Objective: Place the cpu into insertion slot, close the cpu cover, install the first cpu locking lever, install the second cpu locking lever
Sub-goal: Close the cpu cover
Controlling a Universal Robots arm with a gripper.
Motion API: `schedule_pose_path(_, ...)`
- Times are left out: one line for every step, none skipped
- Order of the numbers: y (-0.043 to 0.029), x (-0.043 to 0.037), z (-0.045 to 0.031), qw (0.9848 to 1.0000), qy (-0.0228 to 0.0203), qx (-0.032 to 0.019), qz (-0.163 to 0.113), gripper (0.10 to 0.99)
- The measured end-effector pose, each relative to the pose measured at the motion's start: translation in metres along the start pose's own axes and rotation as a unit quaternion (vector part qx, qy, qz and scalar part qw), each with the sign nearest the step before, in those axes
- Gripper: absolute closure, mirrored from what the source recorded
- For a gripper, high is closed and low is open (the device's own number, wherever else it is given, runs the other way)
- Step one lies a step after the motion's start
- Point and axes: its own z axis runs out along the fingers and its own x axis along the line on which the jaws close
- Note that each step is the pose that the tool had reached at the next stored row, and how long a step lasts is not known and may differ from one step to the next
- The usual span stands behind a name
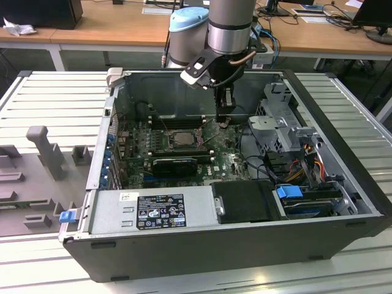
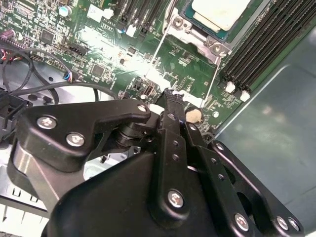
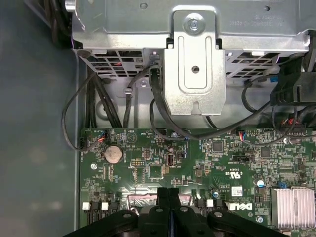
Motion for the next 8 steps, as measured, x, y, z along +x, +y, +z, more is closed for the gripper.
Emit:
schedule_pose_path(0.0002,0.0000,0.0001,1.0000,0.0000,0.0000,0.000,0.980)
schedule_pose_path(0.0004,0.0000,0.0001,1.0000,0.0000,0.0000,0.000,0.980)
schedule_pose_path(0.0007,0.0000,0.0002,1.0000,0.0000,0.0000,0.000,0.980)
schedule_pose_path(0.0014,0.0000,0.0003,1.0000,0.0000,0.0000,0.000,0.980)
schedule_pose_path(0.0019,0.0000,0.0003,1.0000,0.0001,0.0000,0.000,0.980)
schedule_pose_path(0.0025,0.0000,0.0004,1.0000,0.0001,0.0000,0.000,0.980)
schedule_pose_path(0.0031,0.0000,0.0005,1.0000,0.0001,0.0000,0.000,0.980)
schedule_pose_path(0.0034,0.0000,0.0005,1.0000,0.0000,0.0000,0.000,0.980)
